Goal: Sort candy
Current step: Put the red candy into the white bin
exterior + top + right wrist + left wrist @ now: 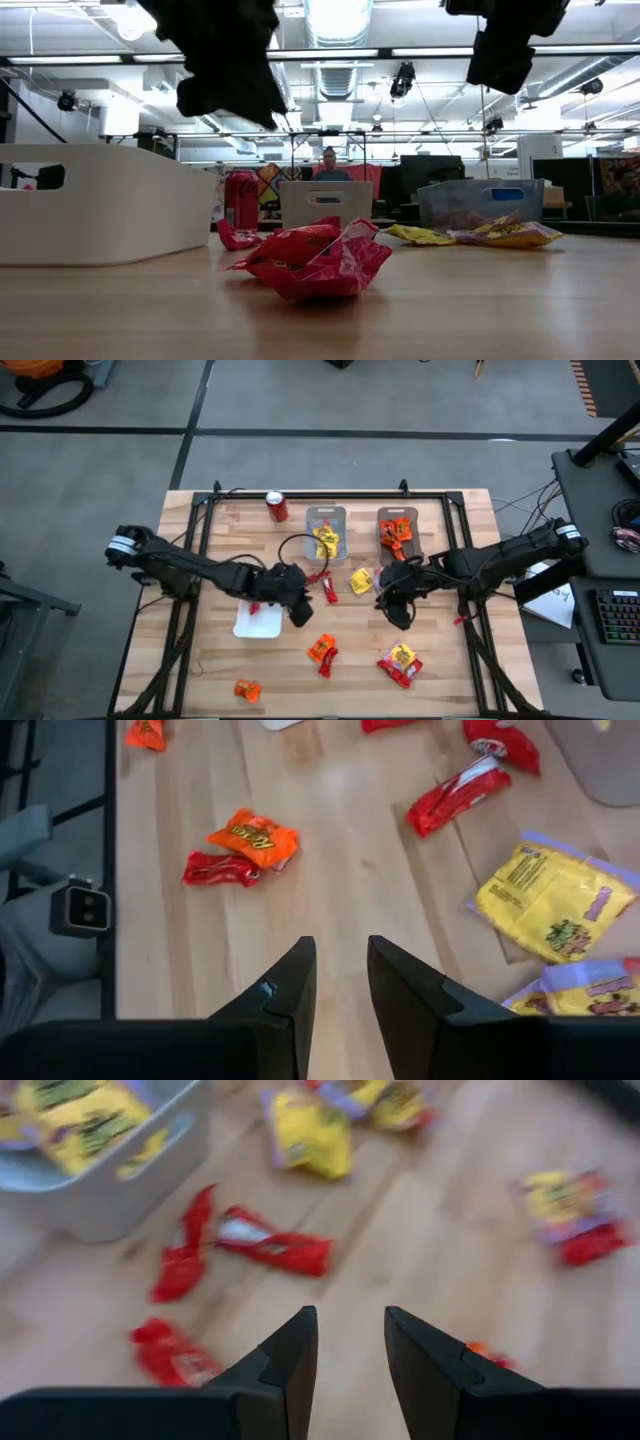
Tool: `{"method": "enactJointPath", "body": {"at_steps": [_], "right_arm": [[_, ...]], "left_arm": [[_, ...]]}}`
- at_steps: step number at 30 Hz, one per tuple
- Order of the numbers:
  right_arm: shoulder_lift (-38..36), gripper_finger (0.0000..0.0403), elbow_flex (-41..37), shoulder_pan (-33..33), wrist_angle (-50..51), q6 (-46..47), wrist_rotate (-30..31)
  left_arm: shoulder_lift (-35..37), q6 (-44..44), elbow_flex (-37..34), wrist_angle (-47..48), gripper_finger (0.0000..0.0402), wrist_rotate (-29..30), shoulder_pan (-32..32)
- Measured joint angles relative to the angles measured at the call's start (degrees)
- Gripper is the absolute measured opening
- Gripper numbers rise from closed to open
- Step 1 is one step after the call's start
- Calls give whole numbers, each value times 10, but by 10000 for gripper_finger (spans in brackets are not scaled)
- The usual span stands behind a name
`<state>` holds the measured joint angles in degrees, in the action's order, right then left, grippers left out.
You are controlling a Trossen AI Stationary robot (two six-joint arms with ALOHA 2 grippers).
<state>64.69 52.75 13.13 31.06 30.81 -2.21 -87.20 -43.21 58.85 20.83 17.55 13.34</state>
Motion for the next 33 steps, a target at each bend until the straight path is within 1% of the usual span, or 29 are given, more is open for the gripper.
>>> {"method": "enactJointPath", "body": {"at_steps": [2, 6, 8, 11, 15, 19, 21, 24, 33], "right_arm": [[0, 84, 0, 0, 0, -9, 14], [1, 86, 0, 0, 1, -19, 64], [1, 86, 0, 0, 2, -19, 82], [1, 84, 0, 0, 1, -20, 87], [1, 80, 0, 0, 1, -19, 88], [1, 80, 0, 0, 0, -16, 89], [1, 80, 0, 0, 0, -16, 89], [1, 80, 0, 0, -1, -15, 89], [1, 79, -1, 0, -1, -12, 98]], "left_arm": [[-20, 7, 23, 46, 103, 9, -8], [-64, 6, 80, 136, 103, 59, -20], [-94, 8, 109, 169, 103, 69, -23], [-134, 21, 149, 214, 103, 82, -22], [-185, 10, 186, 281, 103, 90, -24], [-225, -14, 205, 307, 103, 92, -24], [-245, -14, 212, 308, 103, 91, -24], [-272, -15, 232, 332, 103, 89, -24], [-327, -41, 288, 386, 103, 90, -28]]}}
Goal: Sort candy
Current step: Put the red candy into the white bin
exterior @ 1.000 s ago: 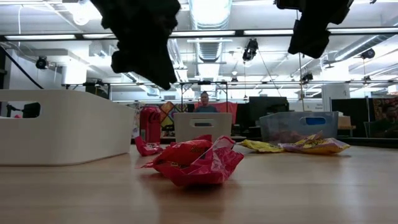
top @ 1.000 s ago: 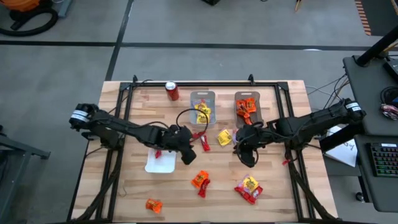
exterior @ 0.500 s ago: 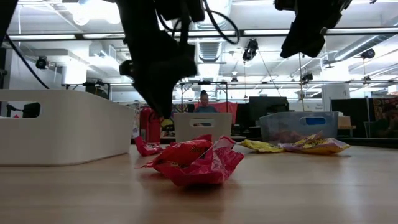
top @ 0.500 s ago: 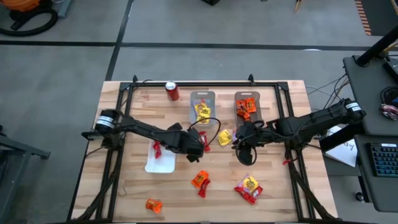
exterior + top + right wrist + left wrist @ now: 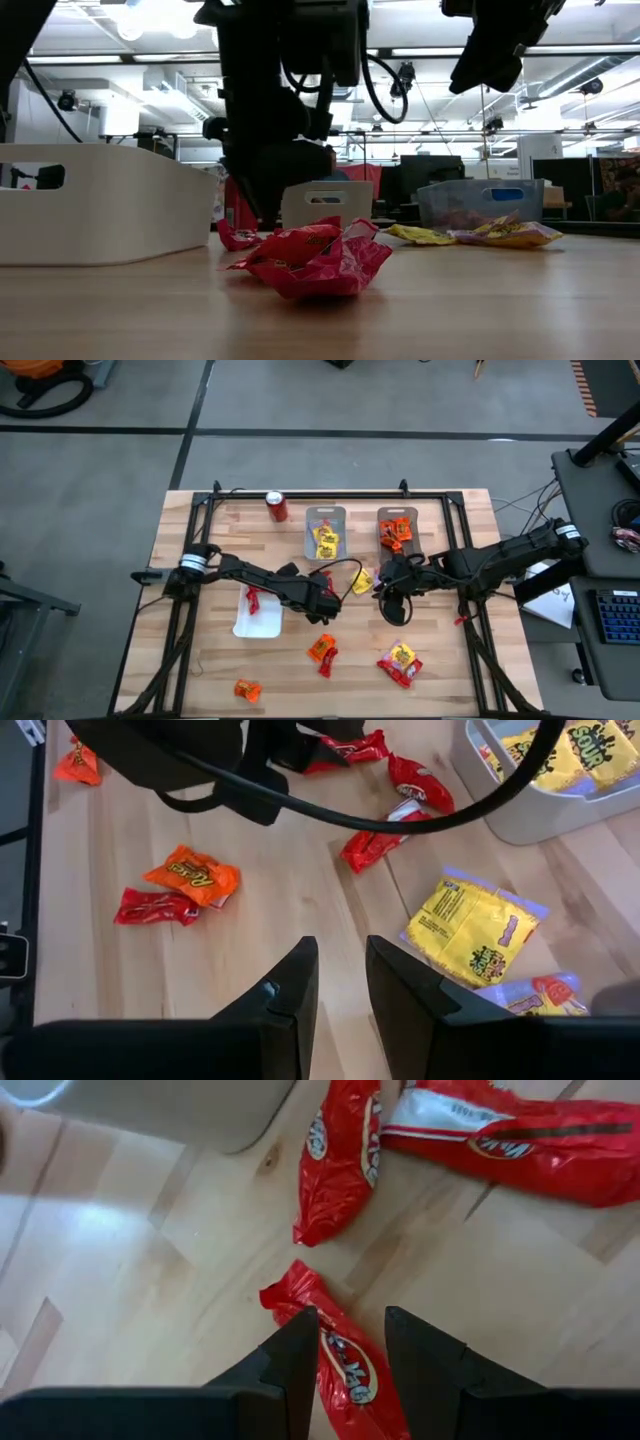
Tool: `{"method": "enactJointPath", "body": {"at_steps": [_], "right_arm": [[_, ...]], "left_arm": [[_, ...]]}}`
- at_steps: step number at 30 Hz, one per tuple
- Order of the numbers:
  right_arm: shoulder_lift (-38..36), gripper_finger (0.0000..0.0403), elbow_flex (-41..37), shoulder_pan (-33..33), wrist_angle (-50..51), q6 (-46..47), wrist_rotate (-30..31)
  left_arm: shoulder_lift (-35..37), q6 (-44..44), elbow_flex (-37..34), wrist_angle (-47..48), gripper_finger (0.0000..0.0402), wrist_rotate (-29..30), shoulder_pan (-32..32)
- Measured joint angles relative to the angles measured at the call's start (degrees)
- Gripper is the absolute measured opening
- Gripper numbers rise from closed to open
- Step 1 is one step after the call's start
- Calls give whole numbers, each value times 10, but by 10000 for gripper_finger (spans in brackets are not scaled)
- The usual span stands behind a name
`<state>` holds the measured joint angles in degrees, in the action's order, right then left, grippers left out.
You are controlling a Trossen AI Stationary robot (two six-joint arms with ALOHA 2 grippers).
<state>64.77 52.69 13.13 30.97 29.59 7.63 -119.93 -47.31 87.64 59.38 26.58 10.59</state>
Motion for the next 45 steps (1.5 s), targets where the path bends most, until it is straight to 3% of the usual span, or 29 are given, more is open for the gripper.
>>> {"method": "enactJointPath", "body": {"at_steps": [9, 29, 33, 38, 45], "right_arm": [[0, 79, 0, 0, -1, 0, 1], [0, 79, 0, 0, -4, 3, 1], [0, 79, 0, 0, -4, 3, 1], [0, 79, 0, 0, -4, 0, 1], [0, 79, -4, 0, -4, -2, 0]], "left_arm": [[-12, -19, 1, 36, 103, 13, -3], [-48, 5, -4, 1, 102, 16, -6], [-48, 19, -4, -3, 77, 15, -6], [-49, 47, 0, -10, 11, 12, -5], [-51, 66, 27, -15, 1, -1, 8]]}}
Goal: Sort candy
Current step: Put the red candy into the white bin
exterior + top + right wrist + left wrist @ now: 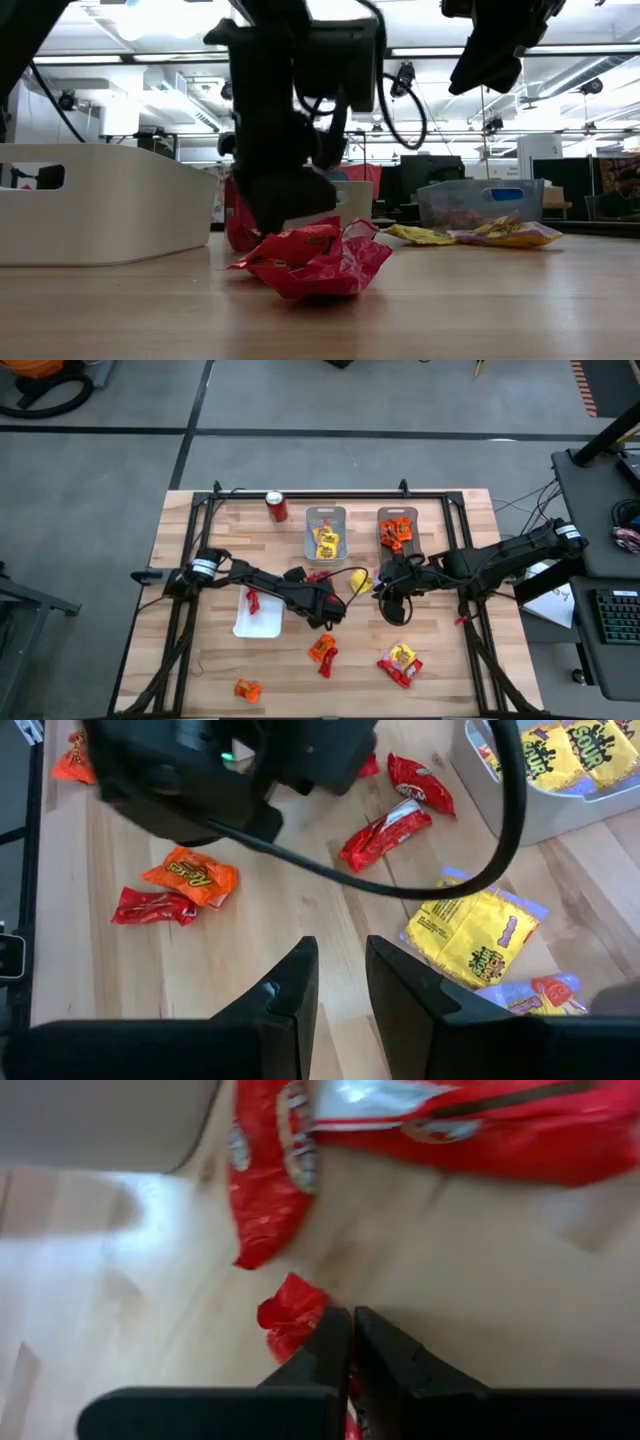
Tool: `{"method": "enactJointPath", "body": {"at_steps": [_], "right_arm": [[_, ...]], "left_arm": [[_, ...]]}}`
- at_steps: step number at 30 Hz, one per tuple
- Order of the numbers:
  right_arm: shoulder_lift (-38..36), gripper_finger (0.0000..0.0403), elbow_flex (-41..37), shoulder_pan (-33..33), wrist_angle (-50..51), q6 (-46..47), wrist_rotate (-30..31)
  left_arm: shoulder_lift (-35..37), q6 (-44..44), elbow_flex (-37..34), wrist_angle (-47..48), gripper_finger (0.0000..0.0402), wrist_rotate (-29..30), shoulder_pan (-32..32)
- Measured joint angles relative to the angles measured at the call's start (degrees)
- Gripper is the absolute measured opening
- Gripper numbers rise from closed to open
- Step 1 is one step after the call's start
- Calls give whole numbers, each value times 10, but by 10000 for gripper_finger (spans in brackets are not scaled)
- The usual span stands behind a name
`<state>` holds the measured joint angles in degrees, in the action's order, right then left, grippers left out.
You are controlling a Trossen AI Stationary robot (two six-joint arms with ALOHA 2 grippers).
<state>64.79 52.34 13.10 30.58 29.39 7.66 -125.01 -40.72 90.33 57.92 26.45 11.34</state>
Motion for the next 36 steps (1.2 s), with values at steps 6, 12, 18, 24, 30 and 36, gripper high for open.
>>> {"method": "enactJointPath", "body": {"at_steps": [6, 12, 18, 24, 30, 36], "right_arm": [[0, 79, -2, 0, 0, 1, 0], [0, 79, -4, 0, 0, 2, -1], [0, 79, -4, 0, 0, 2, 0], [0, 79, -5, 0, 0, 4, 0], [0, 79, -5, 0, -2, 8, 0], [0, 79, -5, 0, -13, 7, 0]], "left_arm": [[0, 35, 35, -3, 0, -44, 18], [0, 52, 57, -3, 0, -36, 34], [1, 0, 69, 58, 13, -19, 29], [2, -37, 67, 104, 75, 27, 16], [-17, -18, 62, 102, 150, -18, 8], [-39, -16, 63, 104, 183, -18, 0]]}}
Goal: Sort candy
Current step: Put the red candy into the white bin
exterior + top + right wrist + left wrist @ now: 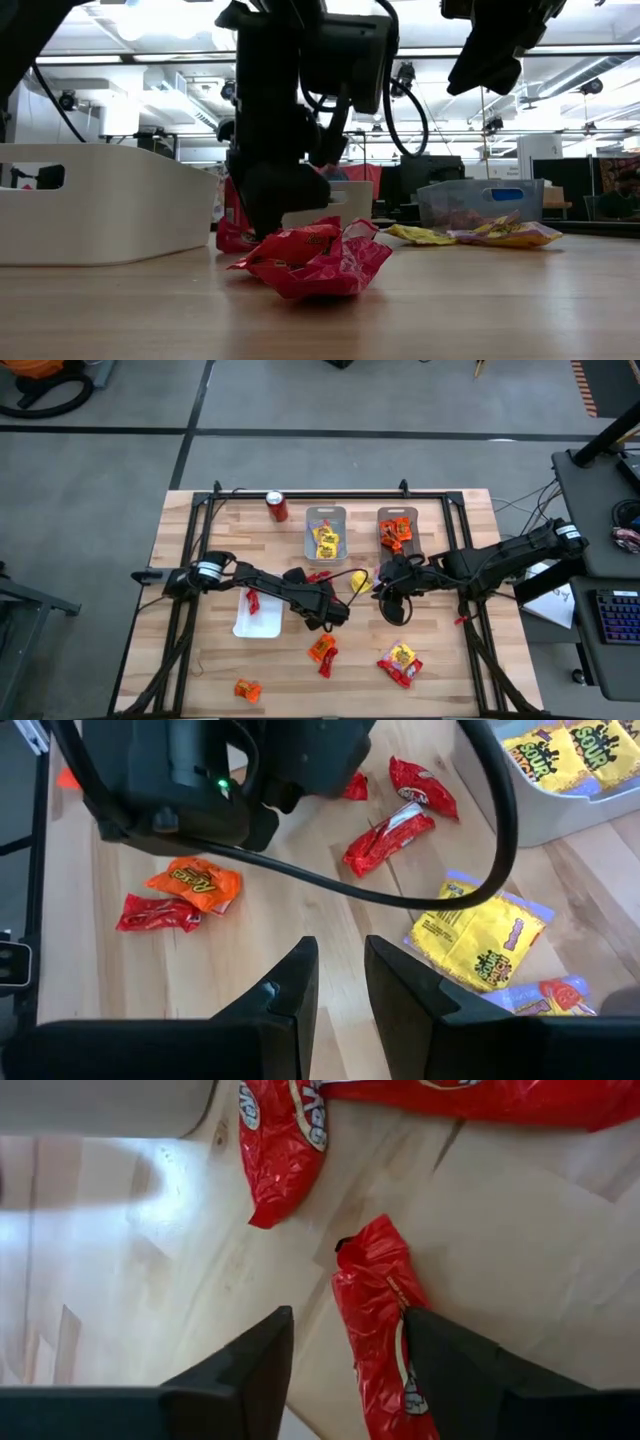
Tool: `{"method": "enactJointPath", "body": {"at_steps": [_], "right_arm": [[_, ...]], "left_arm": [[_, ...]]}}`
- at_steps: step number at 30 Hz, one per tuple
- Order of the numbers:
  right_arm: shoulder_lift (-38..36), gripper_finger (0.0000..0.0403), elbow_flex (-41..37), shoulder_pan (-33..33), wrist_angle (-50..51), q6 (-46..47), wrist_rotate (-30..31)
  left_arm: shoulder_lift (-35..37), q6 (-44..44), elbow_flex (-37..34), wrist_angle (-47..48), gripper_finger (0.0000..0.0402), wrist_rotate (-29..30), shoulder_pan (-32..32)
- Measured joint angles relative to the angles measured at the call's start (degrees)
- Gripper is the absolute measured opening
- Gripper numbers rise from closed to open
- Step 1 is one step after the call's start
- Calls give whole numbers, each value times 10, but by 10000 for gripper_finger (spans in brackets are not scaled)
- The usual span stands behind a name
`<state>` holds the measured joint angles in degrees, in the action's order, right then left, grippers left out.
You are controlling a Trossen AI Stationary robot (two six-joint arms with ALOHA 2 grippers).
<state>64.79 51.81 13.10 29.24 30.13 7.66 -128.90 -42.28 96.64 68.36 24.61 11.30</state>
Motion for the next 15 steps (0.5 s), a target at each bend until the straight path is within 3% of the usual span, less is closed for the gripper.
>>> {"method": "enactJointPath", "body": {"at_steps": [7, 15], "right_arm": [[0, 79, 0, 0, 0, 0, 0], [0, 79, 0, 0, 0, -2, 0]], "left_arm": [[-4, 13, -1, -8, 169, -1, -1], [-5, 13, -2, -18, 101, -16, -1]]}}
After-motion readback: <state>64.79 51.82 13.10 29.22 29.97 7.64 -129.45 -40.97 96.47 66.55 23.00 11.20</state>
